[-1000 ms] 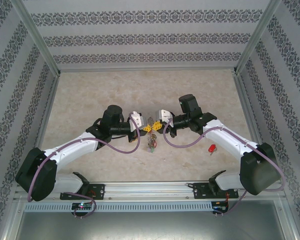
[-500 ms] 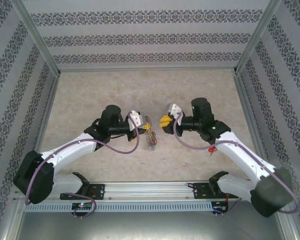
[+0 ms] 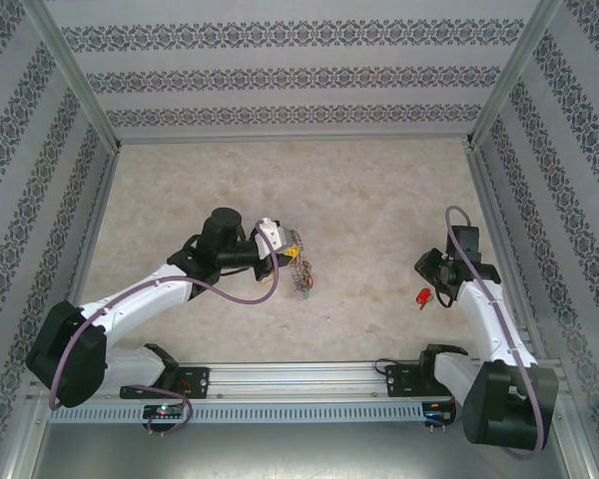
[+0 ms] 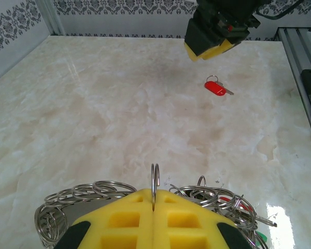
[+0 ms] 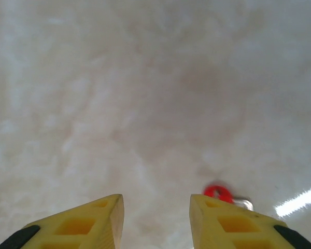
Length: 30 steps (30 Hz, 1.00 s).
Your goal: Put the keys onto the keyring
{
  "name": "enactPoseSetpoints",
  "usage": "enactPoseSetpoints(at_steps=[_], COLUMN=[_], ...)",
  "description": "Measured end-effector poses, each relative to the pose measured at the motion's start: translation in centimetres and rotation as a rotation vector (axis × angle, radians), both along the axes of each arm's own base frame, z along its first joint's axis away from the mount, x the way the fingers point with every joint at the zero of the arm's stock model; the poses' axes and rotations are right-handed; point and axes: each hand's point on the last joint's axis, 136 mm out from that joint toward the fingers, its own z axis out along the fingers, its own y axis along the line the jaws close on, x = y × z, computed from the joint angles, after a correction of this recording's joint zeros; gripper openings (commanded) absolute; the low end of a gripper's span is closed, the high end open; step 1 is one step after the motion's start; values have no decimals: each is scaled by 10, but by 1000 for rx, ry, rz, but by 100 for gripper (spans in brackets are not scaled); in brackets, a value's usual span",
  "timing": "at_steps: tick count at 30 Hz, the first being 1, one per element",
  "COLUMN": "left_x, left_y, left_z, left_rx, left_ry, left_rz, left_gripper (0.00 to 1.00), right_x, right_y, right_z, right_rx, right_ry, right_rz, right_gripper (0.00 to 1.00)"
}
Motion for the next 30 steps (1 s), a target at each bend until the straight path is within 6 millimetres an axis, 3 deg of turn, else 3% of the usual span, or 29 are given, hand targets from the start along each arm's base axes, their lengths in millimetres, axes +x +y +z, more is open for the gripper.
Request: enactPoseSetpoints(at_steps=[6, 12, 24, 30], left_x=[-1, -3, -4, -6], left_y=[-1, 0, 1, 1], left_z=[1, 8, 8, 8], left_rx=[-4, -16, -15, -13], left_ry=[2, -11, -8, -1], left_rz=[-8, -9, -10, -16], left_gripper=[0, 0, 0, 0], right_x=[-10, -14, -15, -24], right_y=[-8, -16, -9, -6], right_z=[-28, -46, -42, -52], right_rx=[-13, 11, 16, -1], right_ry=[155, 244, 236, 302], right_rz=[-25, -56, -29, 1], right_gripper=[43, 39, 36, 36])
